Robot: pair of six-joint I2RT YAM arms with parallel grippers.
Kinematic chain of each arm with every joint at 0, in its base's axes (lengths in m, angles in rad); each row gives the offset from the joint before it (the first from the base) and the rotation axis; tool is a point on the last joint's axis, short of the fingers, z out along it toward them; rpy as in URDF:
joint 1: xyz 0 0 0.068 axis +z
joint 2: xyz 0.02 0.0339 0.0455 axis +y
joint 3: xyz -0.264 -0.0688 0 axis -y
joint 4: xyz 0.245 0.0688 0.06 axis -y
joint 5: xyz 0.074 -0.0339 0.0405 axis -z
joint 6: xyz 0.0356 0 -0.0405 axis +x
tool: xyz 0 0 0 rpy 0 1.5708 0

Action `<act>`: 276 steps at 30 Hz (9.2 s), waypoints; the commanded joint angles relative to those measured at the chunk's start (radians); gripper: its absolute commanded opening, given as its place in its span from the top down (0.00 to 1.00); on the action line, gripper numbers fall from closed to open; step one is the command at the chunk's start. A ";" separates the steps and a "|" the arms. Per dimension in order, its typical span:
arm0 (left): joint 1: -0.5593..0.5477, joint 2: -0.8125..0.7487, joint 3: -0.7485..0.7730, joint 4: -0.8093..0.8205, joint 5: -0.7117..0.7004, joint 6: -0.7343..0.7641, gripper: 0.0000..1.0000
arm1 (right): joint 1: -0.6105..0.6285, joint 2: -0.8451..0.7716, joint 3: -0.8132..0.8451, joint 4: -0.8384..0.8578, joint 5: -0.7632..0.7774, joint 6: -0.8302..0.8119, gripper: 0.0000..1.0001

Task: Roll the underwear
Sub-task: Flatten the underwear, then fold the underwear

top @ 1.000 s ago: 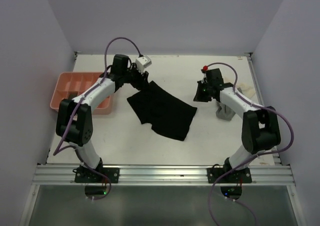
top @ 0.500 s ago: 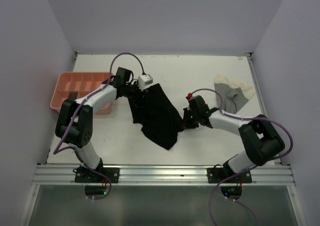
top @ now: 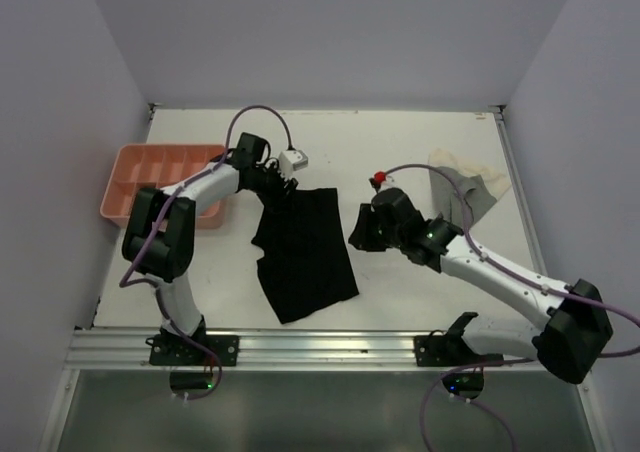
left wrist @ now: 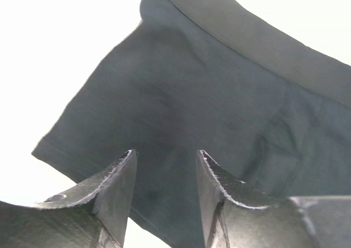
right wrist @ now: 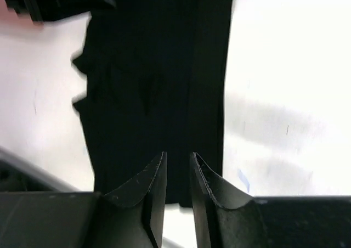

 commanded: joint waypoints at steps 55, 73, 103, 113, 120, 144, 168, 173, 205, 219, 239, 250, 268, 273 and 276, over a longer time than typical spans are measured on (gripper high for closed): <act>0.239 0.468 0.591 -0.261 0.248 0.128 0.40 | -0.417 1.238 1.203 -0.320 -0.791 -1.157 0.46; 0.252 0.497 0.580 -0.366 0.308 0.163 0.45 | -0.417 1.380 1.406 -0.545 -0.840 -1.197 0.48; 0.278 0.520 0.580 -0.413 0.294 0.194 0.51 | -0.419 1.296 1.279 -0.481 -0.835 -1.182 1.00; 0.280 0.522 0.554 -0.450 0.279 0.234 0.55 | -0.423 1.287 1.267 -0.470 -0.831 -1.170 1.00; 0.280 0.519 0.534 -0.464 0.291 0.247 0.64 | -0.426 1.282 1.259 -0.464 -0.820 -1.163 1.00; 0.280 0.271 0.559 -0.406 0.431 0.301 1.00 | -0.411 0.953 1.121 -0.278 -0.691 -1.051 1.00; 0.265 -0.199 0.009 -0.495 0.500 0.573 1.00 | -0.275 0.575 0.665 -0.266 -0.505 -1.090 1.00; 0.231 -0.288 -0.049 -0.492 0.481 0.565 1.00 | -0.262 0.537 0.616 -0.269 -0.492 -1.088 1.00; -0.064 -0.402 -0.394 -0.320 0.296 0.464 1.00 | -0.129 0.537 0.401 -0.334 -0.354 -1.136 1.00; -0.154 -0.475 -0.385 -0.408 0.191 0.562 0.63 | -0.113 0.367 0.463 -0.362 -0.349 -1.035 0.71; -0.105 -0.219 -0.268 0.116 -0.005 -0.035 0.75 | -0.115 0.598 0.233 0.044 -0.295 -0.277 0.76; -0.078 -0.326 -0.348 0.073 -0.048 -0.041 0.83 | -0.172 0.784 0.625 -0.123 -0.237 -0.471 0.75; -0.237 -0.259 -0.155 0.266 -0.145 -0.265 0.65 | -0.216 0.072 -0.228 0.519 -0.102 0.375 1.00; -0.307 -0.211 -0.149 0.306 -0.215 -0.282 0.67 | -0.215 0.061 -0.341 0.680 -0.070 0.510 1.00; -0.347 -0.176 -0.143 0.325 -0.249 -0.289 0.67 | -0.215 0.070 -0.387 0.772 -0.037 0.561 1.00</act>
